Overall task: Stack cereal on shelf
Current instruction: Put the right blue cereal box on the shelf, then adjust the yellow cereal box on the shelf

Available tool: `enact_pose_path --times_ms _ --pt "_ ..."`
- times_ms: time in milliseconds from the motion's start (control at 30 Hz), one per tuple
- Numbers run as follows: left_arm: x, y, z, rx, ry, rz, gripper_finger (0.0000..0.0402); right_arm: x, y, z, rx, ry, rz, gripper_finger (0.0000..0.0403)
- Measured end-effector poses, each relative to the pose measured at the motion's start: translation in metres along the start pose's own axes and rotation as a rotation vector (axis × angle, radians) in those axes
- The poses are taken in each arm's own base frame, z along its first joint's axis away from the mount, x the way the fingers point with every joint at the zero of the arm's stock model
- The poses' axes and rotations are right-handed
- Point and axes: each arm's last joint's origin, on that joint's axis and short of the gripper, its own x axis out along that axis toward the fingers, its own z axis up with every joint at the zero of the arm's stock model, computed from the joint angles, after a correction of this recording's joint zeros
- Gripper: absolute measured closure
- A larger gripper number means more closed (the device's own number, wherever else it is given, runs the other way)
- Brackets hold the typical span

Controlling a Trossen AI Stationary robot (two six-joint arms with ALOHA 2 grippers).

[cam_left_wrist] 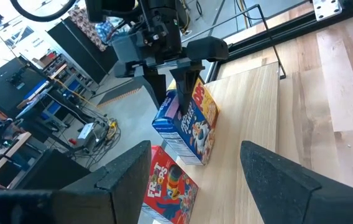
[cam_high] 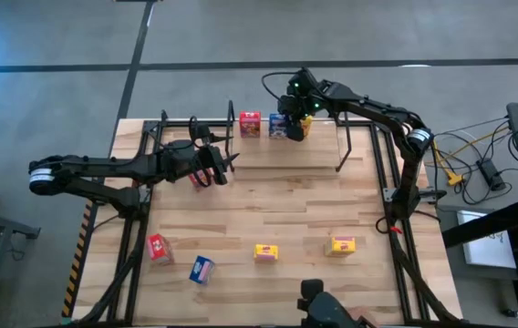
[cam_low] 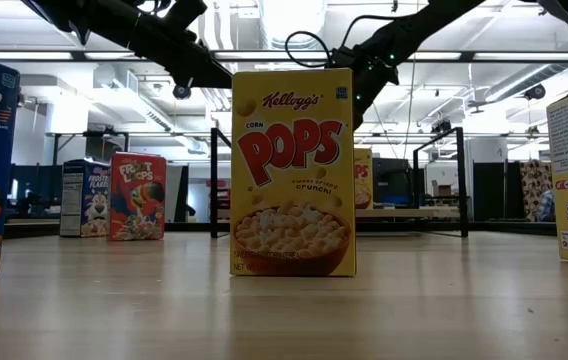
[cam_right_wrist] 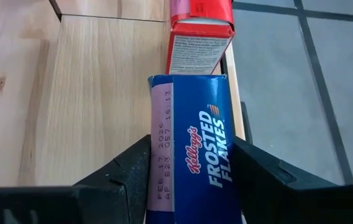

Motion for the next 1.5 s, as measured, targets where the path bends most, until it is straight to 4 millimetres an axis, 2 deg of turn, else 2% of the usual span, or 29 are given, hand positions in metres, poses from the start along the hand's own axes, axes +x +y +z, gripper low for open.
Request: enact_pose_path --times_ms 500,867,967,1100,1233,1367,1500 --pt "0.000 0.000 0.000 0.000 0.000 0.000 0.0171 0.002 0.001 -0.002 0.027 0.002 0.001 0.0223" --pt "0.000 0.000 0.000 0.000 0.000 0.000 0.0171 0.002 0.001 -0.002 0.029 0.007 0.005 0.0163" --pt "0.000 0.000 0.000 0.000 0.000 0.000 0.0171 -0.005 0.001 0.002 0.033 0.016 0.011 0.0147" --pt "0.000 0.000 0.000 0.000 0.000 -0.001 0.0171 -0.023 0.001 0.011 0.035 0.025 0.014 0.0131" --pt "0.000 0.000 0.000 0.000 -0.001 -0.001 0.0171 -0.039 0.001 0.013 0.028 0.103 -0.046 0.0125" --pt "0.000 0.000 0.000 0.000 0.000 -0.001 0.0171 -0.043 0.001 0.004 0.040 0.215 -0.078 0.0125" --pt "0.000 0.000 0.000 0.000 -0.001 -0.001 0.0171 -0.041 -0.003 -0.007 0.073 0.252 -0.070 0.0130"
